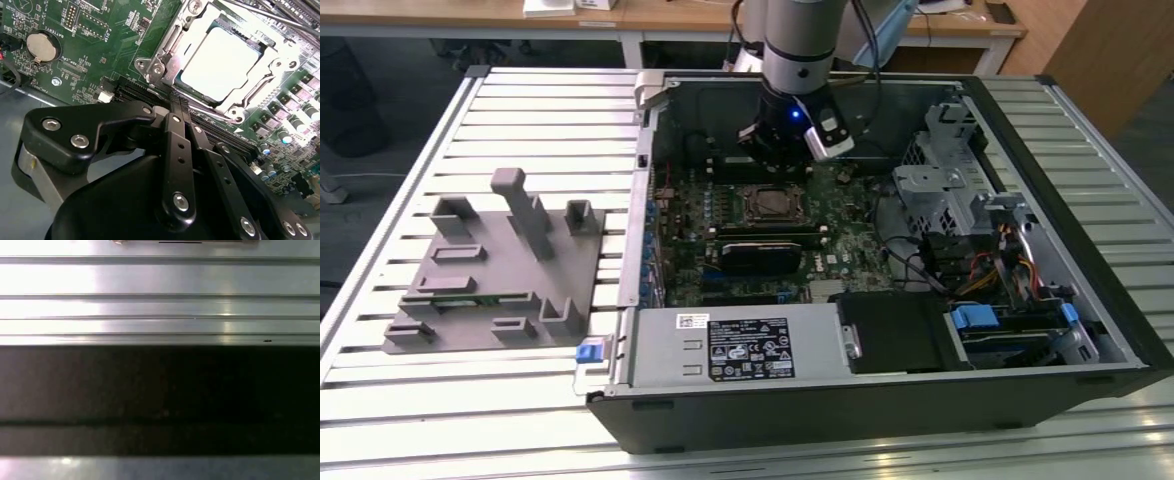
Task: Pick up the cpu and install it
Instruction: 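Install the first cpu locking lever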
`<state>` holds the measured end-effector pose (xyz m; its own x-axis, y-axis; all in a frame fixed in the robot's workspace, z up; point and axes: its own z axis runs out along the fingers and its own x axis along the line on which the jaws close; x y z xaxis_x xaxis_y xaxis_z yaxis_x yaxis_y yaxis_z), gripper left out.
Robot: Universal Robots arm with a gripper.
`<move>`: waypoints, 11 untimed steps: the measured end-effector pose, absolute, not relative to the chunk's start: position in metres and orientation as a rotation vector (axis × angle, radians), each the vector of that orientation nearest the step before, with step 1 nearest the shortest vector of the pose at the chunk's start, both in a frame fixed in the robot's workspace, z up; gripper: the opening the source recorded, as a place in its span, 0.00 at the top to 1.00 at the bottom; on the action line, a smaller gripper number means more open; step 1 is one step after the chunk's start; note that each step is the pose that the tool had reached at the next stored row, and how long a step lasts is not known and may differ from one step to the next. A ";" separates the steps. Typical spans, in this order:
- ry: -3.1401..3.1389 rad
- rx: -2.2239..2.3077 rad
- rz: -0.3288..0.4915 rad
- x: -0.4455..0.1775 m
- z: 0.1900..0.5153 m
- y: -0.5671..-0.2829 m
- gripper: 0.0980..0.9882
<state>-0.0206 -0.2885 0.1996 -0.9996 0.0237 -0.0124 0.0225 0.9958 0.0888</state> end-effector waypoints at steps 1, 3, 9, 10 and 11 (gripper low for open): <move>3.125 0.036 0.139 -0.020 0.200 -0.288 0.99; 3.125 0.037 0.139 -0.020 0.200 -0.288 0.99; 3.125 0.036 0.136 -0.020 0.204 -0.288 0.99; 3.125 0.036 0.130 -0.019 0.204 -0.288 0.99; 3.125 0.036 0.123 -0.019 0.204 -0.288 0.99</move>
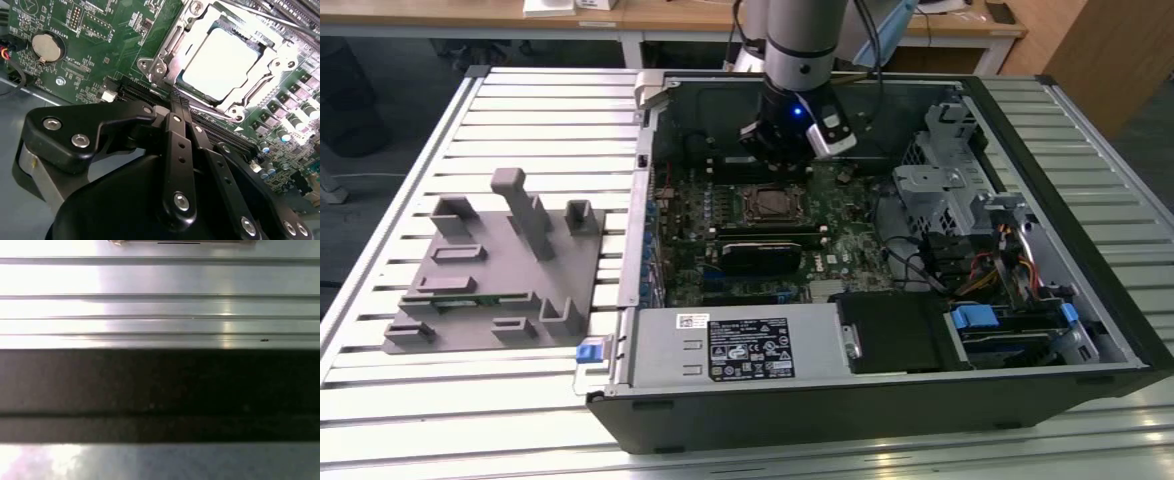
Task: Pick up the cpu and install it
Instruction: 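Install the first cpu locking lever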
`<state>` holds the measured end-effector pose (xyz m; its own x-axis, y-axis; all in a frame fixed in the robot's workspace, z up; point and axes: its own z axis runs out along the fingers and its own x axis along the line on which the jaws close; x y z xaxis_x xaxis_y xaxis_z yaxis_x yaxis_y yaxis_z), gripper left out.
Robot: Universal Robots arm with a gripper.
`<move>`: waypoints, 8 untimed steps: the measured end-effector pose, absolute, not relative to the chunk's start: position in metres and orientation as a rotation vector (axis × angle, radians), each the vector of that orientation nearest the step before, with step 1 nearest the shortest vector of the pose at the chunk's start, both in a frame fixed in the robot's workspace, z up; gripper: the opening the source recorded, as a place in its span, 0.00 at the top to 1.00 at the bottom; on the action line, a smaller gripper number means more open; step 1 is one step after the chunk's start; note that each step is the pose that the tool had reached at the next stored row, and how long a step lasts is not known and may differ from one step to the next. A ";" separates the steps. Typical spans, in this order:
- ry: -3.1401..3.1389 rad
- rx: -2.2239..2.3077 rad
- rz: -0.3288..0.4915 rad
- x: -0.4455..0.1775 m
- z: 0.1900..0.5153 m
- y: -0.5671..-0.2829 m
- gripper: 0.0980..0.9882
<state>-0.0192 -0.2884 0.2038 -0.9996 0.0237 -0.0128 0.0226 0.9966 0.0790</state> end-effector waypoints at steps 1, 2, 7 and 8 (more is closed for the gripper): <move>3.125 0.036 0.118 -0.019 0.203 -0.288 0.99; 3.126 0.036 0.111 -0.018 0.203 -0.288 0.99; 3.126 0.036 0.092 -0.017 0.200 -0.288 0.99; 3.127 0.036 0.088 -0.017 0.200 -0.288 0.99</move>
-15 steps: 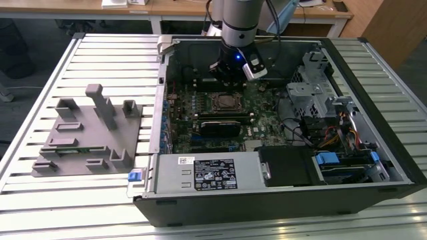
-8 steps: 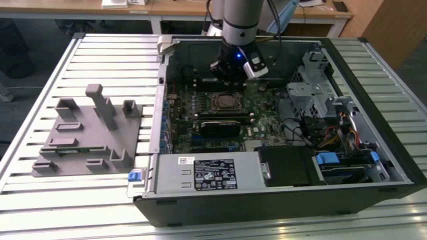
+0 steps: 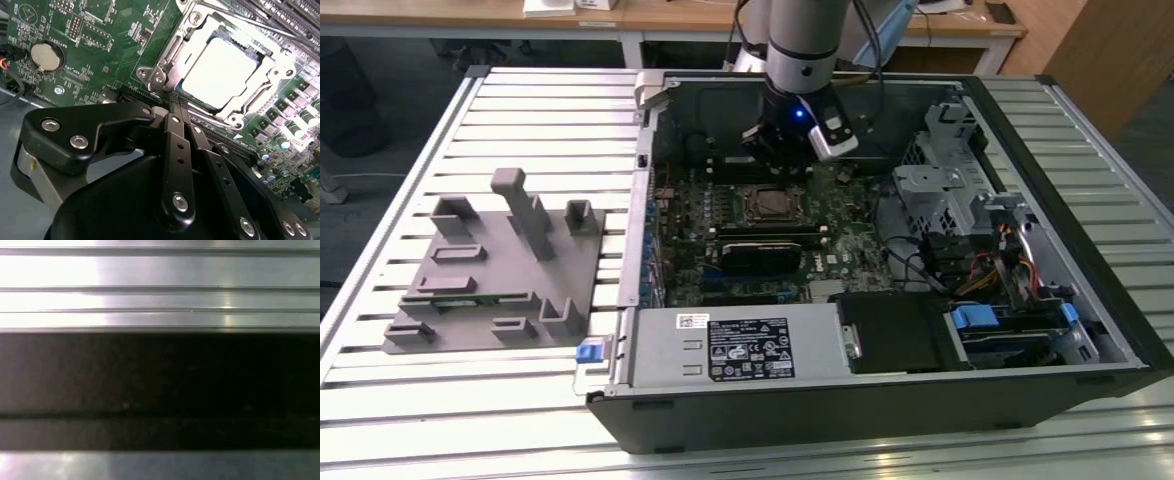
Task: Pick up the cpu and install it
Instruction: 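Install the first cpu locking lever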
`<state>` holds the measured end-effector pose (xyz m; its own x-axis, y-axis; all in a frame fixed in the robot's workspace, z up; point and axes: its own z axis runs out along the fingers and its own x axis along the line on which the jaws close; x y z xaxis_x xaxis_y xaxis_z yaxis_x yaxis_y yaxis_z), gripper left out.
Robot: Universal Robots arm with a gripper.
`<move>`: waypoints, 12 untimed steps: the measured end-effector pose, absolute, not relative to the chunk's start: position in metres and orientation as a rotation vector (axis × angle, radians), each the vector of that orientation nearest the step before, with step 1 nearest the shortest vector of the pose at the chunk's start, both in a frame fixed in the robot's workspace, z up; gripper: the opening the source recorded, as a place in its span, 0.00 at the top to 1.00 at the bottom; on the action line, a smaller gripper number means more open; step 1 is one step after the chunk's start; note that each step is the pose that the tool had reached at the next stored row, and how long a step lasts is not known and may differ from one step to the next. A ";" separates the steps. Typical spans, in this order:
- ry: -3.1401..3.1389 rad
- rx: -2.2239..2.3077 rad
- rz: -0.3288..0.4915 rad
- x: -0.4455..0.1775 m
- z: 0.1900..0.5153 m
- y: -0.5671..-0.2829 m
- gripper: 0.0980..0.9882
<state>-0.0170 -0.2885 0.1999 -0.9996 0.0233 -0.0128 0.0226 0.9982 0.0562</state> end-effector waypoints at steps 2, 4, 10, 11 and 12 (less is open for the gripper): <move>3.127 0.036 0.080 -0.017 0.199 -0.289 0.99; 3.127 0.036 0.074 -0.016 0.197 -0.288 0.99; 3.128 0.036 0.072 -0.016 0.196 -0.284 0.99; 3.127 0.035 0.073 -0.016 0.196 -0.282 0.99; 3.127 0.035 0.073 -0.016 0.196 -0.281 0.99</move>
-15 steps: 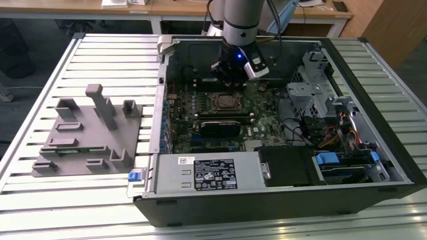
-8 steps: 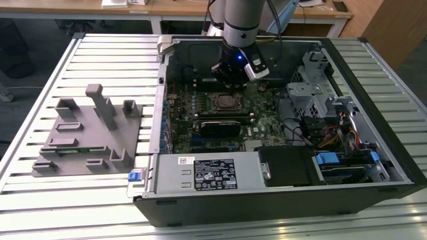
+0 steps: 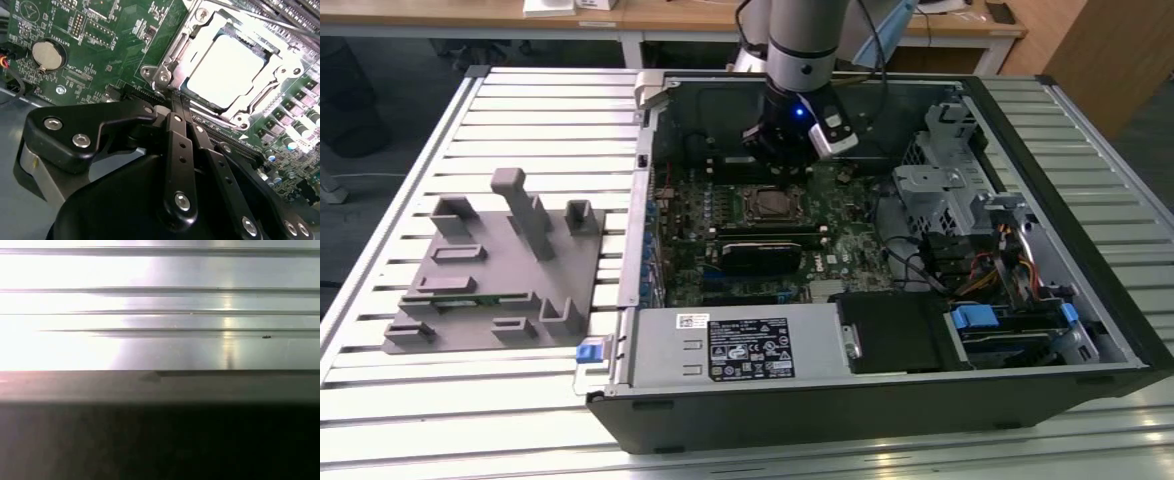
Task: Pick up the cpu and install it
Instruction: 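Install the first cpu locking lever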
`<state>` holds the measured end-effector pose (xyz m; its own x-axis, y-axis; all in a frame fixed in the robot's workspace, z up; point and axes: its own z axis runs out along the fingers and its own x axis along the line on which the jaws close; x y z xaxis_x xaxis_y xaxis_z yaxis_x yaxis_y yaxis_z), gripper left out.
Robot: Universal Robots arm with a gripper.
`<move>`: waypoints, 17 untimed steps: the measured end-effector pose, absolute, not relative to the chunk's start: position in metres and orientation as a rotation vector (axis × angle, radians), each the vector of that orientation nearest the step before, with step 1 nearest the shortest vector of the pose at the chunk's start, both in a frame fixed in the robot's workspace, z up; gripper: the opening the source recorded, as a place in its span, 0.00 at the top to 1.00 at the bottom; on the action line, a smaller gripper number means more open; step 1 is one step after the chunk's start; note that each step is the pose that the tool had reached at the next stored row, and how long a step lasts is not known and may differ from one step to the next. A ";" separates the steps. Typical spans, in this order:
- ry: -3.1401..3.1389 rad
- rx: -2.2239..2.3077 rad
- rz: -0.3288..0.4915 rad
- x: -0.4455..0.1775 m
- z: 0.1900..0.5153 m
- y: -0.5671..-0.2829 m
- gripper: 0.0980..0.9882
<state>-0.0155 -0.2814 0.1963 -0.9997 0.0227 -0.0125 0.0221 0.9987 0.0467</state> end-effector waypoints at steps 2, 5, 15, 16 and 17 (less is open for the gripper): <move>3.127 0.035 0.074 -0.016 0.198 -0.281 0.99; 3.128 0.035 0.073 -0.016 0.207 -0.281 0.99; 3.128 0.035 0.073 -0.016 0.211 -0.288 0.99; 3.128 0.035 0.073 -0.016 0.211 -0.288 0.99; 3.128 0.035 0.073 -0.016 0.211 -0.288 0.99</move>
<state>-0.0156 -0.2880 0.2108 -0.9997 0.0224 -0.0124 0.0218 0.9987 0.0467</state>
